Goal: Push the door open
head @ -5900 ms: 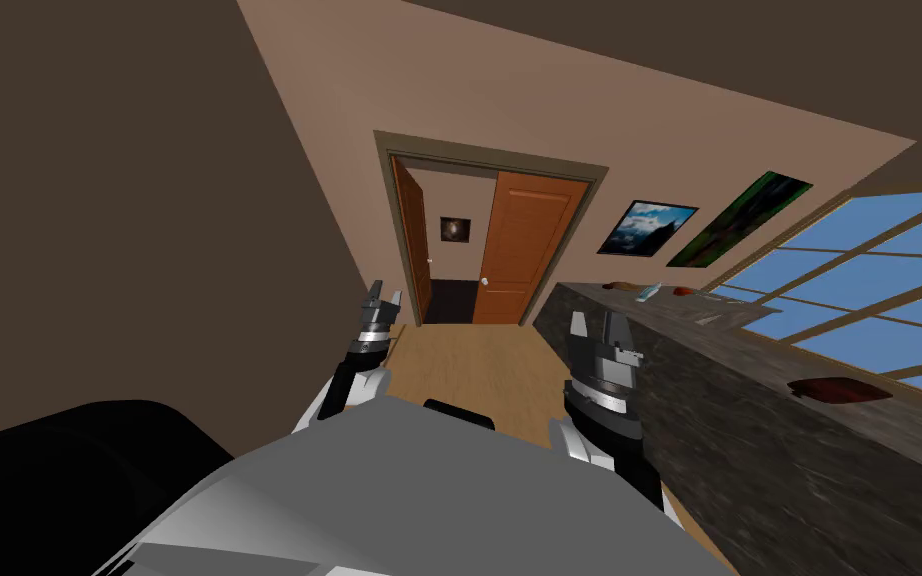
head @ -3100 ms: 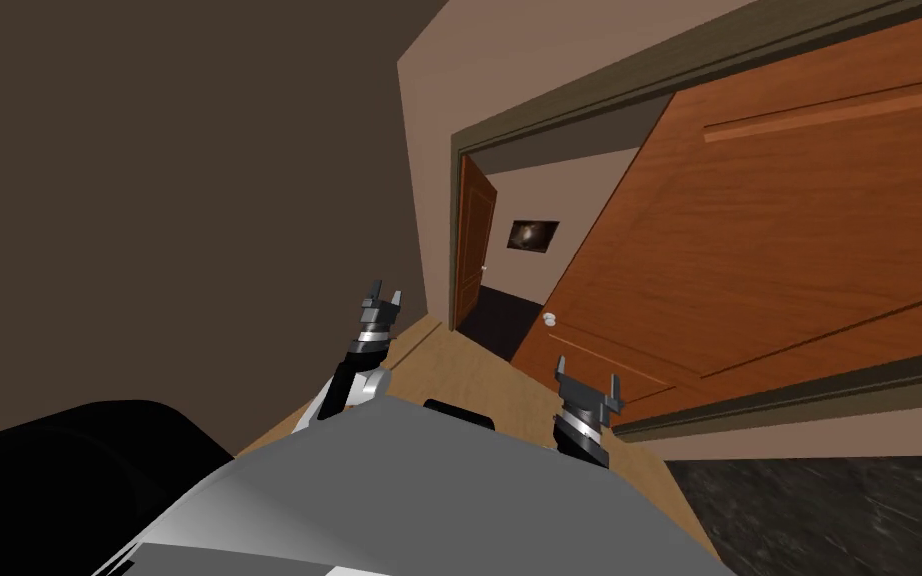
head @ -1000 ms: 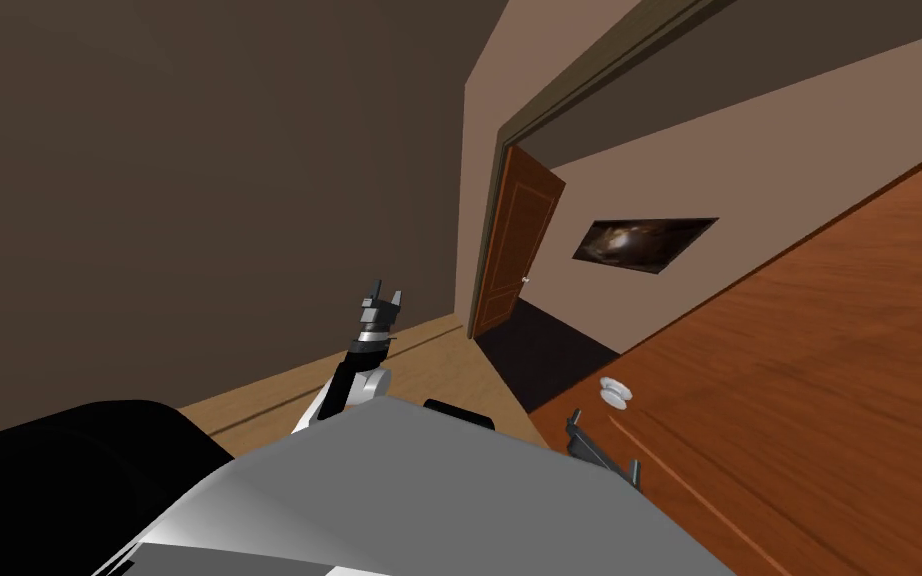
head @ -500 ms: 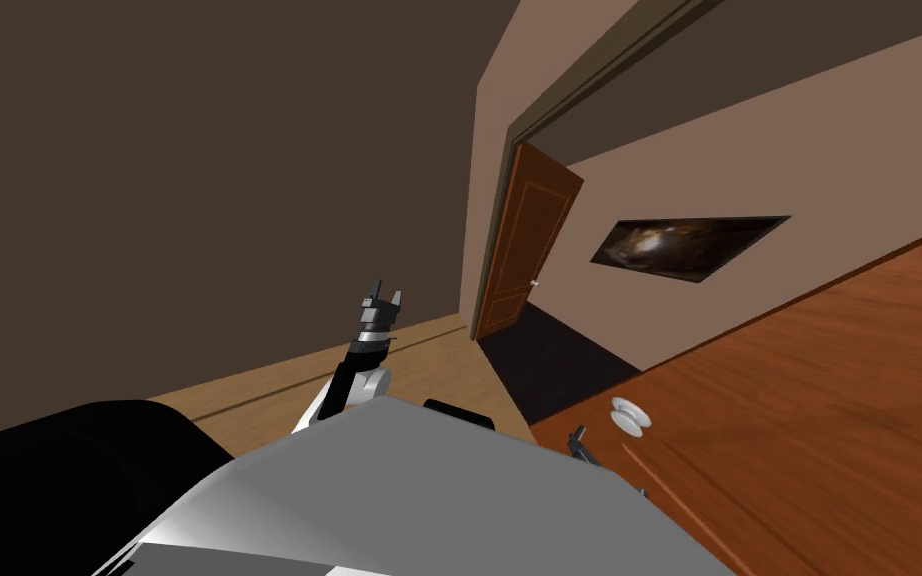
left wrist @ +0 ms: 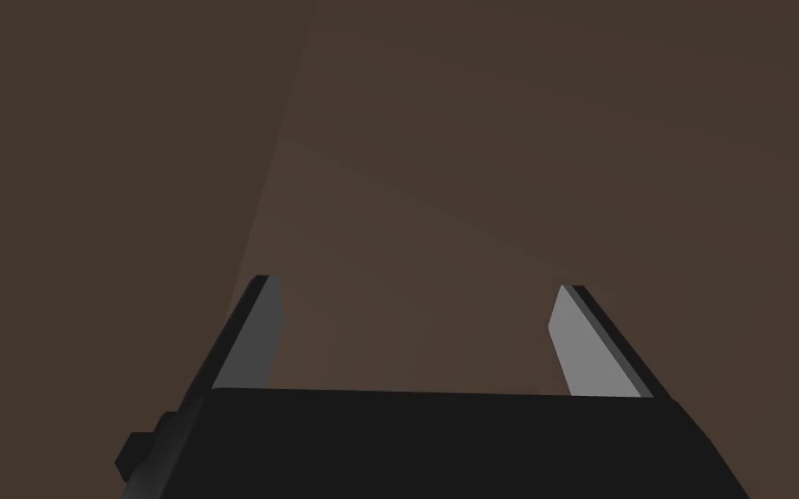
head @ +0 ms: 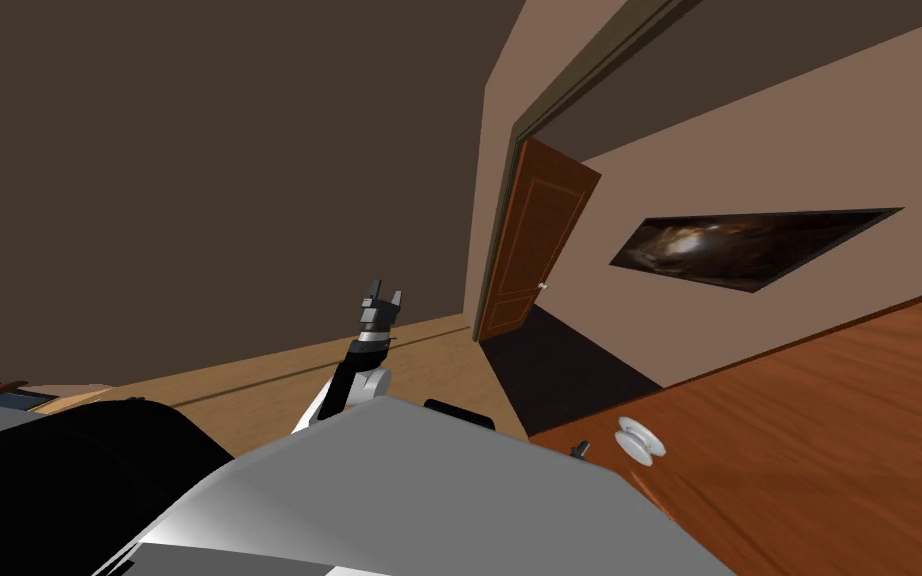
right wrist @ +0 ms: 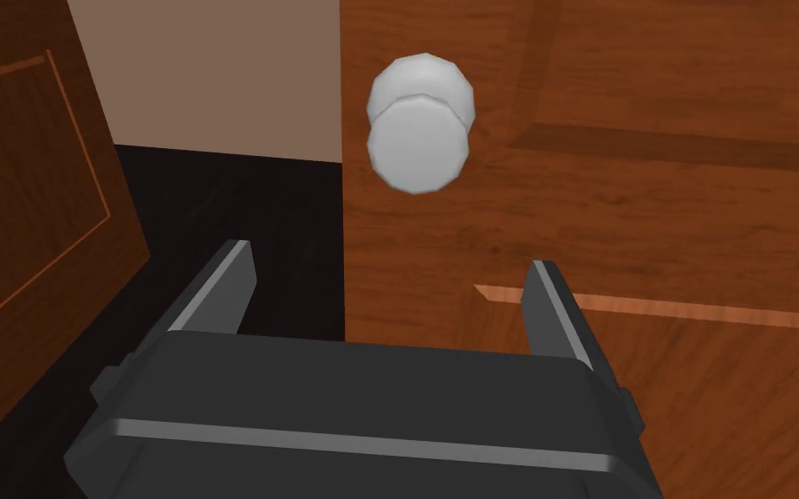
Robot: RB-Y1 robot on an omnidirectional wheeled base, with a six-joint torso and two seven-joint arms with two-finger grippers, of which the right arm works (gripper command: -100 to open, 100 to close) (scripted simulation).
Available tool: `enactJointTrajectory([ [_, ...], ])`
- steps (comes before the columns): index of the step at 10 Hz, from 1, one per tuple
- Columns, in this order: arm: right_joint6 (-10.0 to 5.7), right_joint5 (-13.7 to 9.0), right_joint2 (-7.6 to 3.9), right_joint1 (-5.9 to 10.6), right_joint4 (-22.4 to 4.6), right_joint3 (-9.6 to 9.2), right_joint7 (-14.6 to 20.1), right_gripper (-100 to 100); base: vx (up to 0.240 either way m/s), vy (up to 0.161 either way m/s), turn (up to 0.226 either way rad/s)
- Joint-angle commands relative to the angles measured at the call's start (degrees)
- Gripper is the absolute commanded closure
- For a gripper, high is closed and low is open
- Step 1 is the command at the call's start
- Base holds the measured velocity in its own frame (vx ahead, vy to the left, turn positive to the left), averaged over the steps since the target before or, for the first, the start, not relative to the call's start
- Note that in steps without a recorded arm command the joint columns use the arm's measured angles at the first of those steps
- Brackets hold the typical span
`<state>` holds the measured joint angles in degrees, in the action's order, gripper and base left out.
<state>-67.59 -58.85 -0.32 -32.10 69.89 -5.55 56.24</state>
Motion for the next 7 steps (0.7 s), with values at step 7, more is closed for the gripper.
enactJointTrajectory([
  [7,0.93,-0.6,-1.33,2.16,-2.2,1.58,0.9,-100,0.097,-0.179,0.007],
])
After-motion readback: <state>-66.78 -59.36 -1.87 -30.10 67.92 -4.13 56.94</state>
